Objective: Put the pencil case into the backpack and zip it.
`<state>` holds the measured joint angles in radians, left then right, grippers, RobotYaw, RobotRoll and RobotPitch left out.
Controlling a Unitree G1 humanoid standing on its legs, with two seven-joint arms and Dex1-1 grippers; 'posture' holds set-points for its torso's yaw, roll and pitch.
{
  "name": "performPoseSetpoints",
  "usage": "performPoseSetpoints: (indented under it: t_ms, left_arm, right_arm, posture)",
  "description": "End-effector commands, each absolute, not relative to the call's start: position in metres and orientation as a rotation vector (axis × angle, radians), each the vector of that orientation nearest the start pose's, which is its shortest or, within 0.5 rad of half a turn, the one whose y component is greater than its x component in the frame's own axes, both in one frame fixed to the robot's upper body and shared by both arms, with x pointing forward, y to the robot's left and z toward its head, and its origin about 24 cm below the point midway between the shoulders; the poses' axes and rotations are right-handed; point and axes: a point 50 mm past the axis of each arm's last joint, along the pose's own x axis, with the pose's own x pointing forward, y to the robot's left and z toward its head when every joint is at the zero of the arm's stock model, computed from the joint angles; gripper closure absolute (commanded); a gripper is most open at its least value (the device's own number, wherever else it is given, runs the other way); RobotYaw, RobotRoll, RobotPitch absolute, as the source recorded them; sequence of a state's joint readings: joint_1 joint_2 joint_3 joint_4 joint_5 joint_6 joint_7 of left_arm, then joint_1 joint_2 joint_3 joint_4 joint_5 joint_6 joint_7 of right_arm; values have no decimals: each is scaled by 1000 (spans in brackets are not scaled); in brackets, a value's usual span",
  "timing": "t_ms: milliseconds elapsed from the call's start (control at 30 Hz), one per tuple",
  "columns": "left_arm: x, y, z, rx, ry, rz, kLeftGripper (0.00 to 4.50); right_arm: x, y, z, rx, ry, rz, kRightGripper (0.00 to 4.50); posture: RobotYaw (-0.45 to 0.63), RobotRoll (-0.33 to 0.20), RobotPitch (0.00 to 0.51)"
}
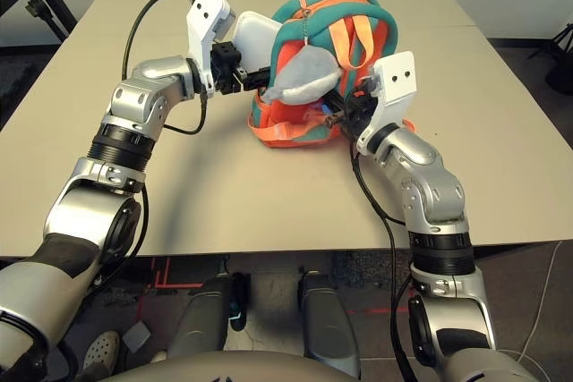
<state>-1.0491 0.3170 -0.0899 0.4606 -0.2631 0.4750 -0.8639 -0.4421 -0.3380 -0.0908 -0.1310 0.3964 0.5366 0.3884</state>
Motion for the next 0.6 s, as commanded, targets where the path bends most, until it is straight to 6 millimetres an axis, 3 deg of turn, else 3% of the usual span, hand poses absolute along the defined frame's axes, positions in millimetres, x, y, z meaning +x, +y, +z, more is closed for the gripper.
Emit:
performPoseSetpoints:
  t_ms: [33,333,533,600]
  left_arm:
    - [360,107,250,147,-47,-1068,0]
    - [338,145,273,126,-43,-998,0]
    - [332,159,268,107,-8,-962,0]
    - [332,160,265,107,2,-955,384]
  right_arm:
    - [313,-171,143,33,41,466,4310]
    - [315,-168,143,34,46,479,4310]
    - [316,-167,142,33,48,484,4310]
    - [317,-167,142,32,48,486,4310]
  posture:
    - [-138,0,156]
    - [-118,0,162]
    - [-111,0,161]
    - [-111,0,160]
